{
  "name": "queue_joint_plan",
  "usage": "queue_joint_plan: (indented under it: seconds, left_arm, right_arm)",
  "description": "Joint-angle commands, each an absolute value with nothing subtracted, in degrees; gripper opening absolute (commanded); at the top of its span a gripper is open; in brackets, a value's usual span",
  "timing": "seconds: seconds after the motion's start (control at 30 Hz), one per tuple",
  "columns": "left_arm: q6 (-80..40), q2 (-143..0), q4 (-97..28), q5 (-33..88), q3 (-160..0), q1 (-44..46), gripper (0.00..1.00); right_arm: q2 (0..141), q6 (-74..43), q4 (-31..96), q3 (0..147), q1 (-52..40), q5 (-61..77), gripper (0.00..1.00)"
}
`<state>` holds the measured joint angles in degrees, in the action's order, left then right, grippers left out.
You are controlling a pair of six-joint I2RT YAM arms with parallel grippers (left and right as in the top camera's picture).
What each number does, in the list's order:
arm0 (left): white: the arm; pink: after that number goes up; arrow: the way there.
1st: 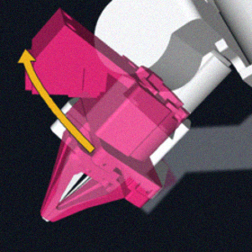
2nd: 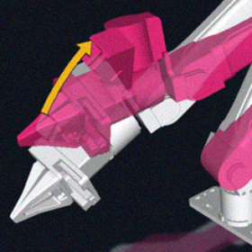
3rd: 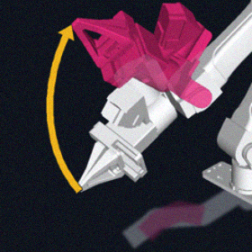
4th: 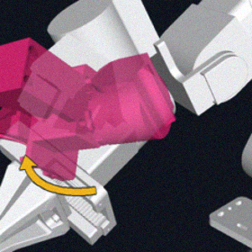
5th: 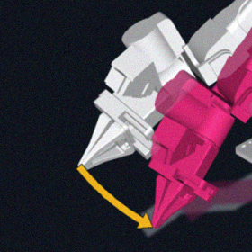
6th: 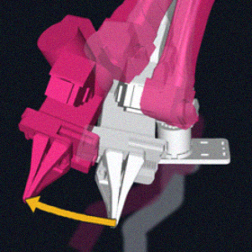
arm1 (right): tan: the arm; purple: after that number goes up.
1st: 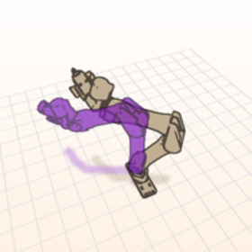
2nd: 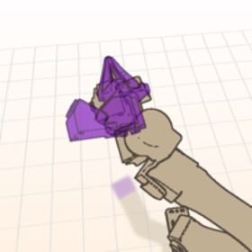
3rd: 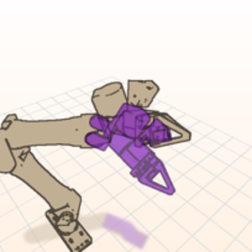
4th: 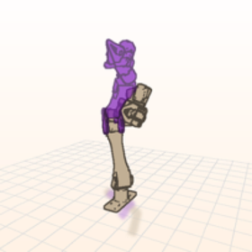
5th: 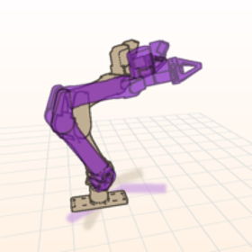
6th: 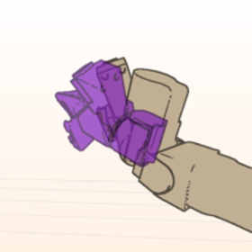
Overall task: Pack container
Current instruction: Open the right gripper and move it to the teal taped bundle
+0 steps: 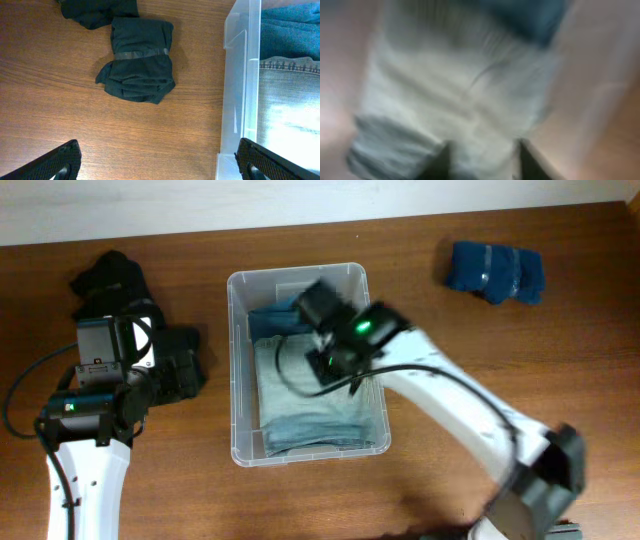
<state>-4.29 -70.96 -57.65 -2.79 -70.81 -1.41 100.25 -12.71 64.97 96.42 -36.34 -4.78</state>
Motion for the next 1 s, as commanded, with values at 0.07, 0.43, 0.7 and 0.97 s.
queue_joint_plan:
  seconds: [0.07, 0.43, 0.7, 0.97]
  left_arm:
    - [-4.86, -71.16, -57.54, -2.74, -71.72, -1.28, 0.99]
    - [-4.86, -71.13, -57.54, -2.74, -71.72, -1.28, 0.99]
    - [-4.86, -71.16, -57.54, -2.74, -71.72, -1.28, 0.99]
    - [-4.84, -71.16, -57.54, -2.72, -71.72, -1.28, 0.99]
  right_arm:
    - [94.67, -16.49, 64.42, 104.62, -22.35, -11.51, 0.99]
    - [100.14, -41.47, 50.24, 97.03, 17.43, 20.1, 0.98]
    - [103.9, -42.74, 33.41, 83.48, 22.83, 20.43, 0.98]
    - [105.01, -49.67, 13.21, 70.22, 23.0, 20.6, 0.99]
